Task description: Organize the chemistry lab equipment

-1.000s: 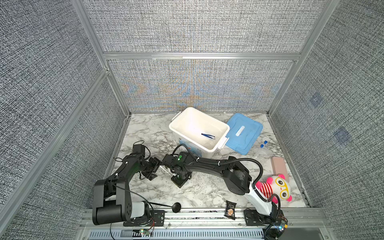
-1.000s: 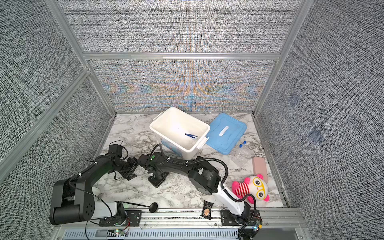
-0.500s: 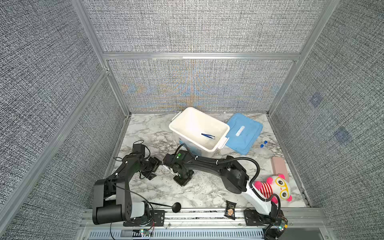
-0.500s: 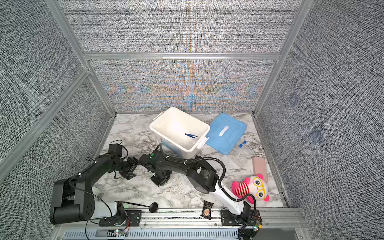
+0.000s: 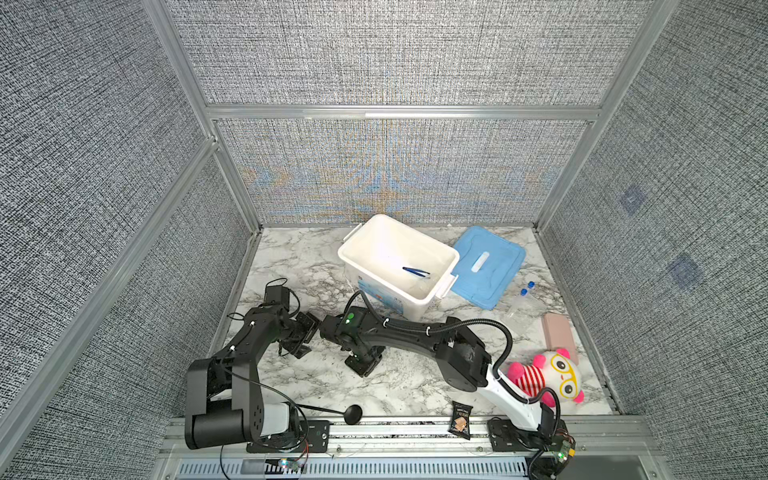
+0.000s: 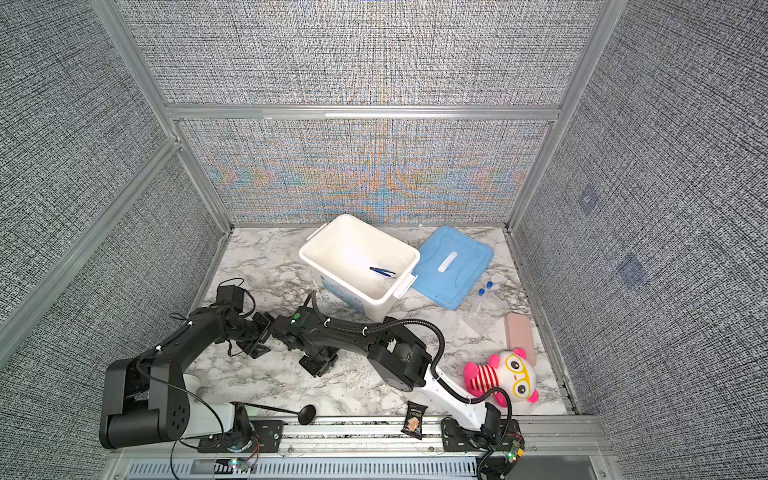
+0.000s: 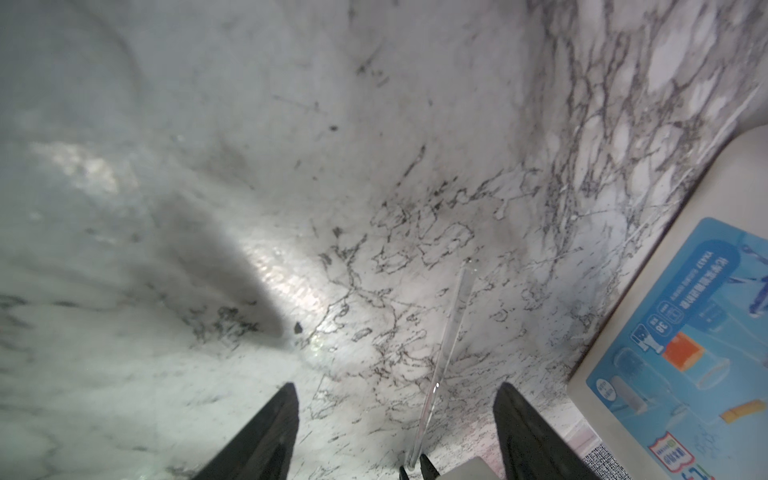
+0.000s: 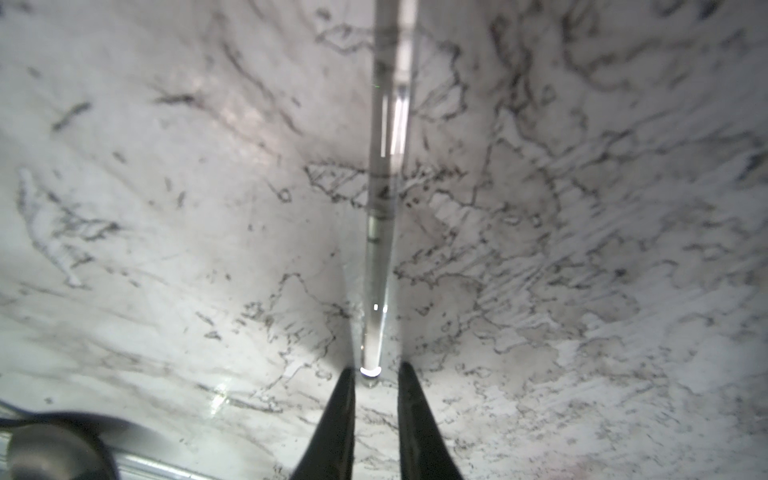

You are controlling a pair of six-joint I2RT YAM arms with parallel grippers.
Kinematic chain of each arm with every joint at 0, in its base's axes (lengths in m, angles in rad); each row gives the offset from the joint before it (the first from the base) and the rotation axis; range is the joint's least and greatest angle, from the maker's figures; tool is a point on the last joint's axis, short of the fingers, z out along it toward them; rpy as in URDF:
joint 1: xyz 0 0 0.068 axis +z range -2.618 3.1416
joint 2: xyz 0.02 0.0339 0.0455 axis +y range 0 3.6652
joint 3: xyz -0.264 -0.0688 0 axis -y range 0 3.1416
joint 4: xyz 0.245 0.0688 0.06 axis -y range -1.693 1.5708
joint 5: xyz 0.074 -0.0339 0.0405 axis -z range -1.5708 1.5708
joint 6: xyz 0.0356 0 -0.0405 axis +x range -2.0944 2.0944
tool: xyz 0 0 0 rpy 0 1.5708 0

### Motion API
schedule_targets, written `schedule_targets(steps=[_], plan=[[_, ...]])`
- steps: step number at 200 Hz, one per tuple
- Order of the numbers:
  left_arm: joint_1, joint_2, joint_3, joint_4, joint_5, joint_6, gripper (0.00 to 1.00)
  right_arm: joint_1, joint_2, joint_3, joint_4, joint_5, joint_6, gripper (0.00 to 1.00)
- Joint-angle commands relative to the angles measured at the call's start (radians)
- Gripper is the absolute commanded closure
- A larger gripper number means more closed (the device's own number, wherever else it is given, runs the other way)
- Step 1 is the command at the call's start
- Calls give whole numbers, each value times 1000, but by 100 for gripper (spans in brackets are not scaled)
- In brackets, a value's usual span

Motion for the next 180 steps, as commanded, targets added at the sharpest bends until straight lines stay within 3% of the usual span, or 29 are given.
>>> schedule_targets(steps=[1, 53, 180], plan=[[-1, 4, 3, -1, -19, 3, 24, 1, 12, -36, 92, -1, 7, 83], [7, -6, 7, -5, -21, -7, 24, -10, 3, -38, 130, 6, 3, 88], [66, -39, 28, -13, -43, -34, 23, -7, -25, -23, 148, -6, -18, 86]])
